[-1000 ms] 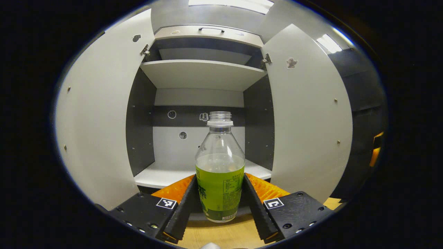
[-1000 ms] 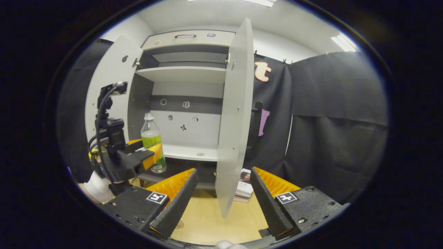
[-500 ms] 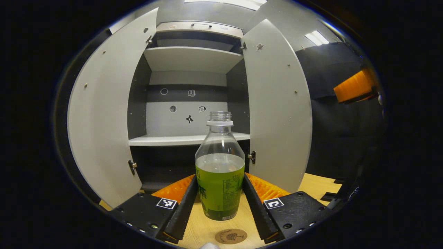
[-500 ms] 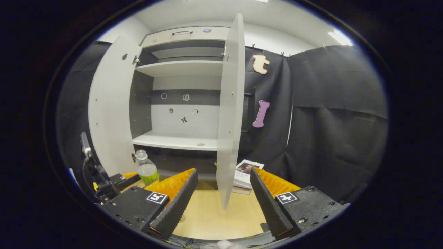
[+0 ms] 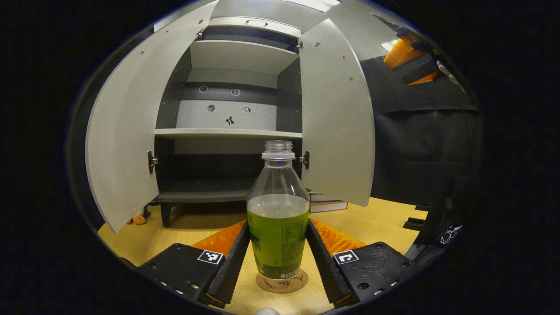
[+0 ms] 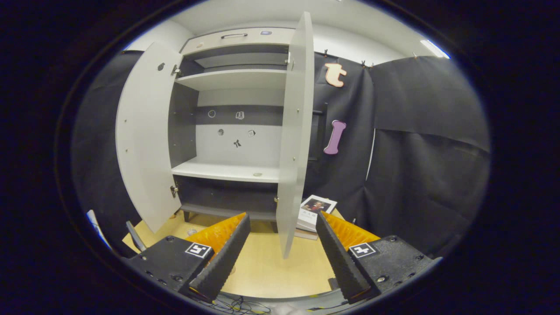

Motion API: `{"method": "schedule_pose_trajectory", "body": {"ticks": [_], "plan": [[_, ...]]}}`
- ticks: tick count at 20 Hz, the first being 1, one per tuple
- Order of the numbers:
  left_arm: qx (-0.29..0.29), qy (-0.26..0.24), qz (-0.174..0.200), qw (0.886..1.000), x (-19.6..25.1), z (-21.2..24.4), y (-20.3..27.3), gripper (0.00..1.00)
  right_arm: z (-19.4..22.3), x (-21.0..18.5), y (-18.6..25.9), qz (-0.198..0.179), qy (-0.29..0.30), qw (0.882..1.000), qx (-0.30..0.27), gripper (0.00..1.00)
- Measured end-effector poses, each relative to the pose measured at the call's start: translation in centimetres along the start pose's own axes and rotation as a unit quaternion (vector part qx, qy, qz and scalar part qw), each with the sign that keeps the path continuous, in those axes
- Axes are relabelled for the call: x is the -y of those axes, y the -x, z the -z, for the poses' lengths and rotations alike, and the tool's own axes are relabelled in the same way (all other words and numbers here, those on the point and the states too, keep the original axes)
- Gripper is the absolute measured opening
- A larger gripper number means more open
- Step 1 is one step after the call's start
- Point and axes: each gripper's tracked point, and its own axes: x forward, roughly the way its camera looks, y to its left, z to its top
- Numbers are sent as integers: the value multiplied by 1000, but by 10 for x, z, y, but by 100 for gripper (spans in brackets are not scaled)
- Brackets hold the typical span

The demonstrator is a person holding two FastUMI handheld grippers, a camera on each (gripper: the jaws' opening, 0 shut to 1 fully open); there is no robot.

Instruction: Grasp the bottle in the cabinet with the left hand and place it on the coaster, then close the right door with the right hand and the left door with the left hand.

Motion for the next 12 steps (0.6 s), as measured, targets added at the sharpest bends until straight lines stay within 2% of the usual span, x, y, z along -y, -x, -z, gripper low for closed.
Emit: {"method": "schedule_pose_trajectory", "body": {"ticks": [5,12], "plan": [[-20,5,7,1000,7,35,-8,76,-7,3,0,5,7,1000,-3,99],[-20,-3,4,1000,6,38,-10,76,-3,1,3,8,12,1000,-12,99]]}}
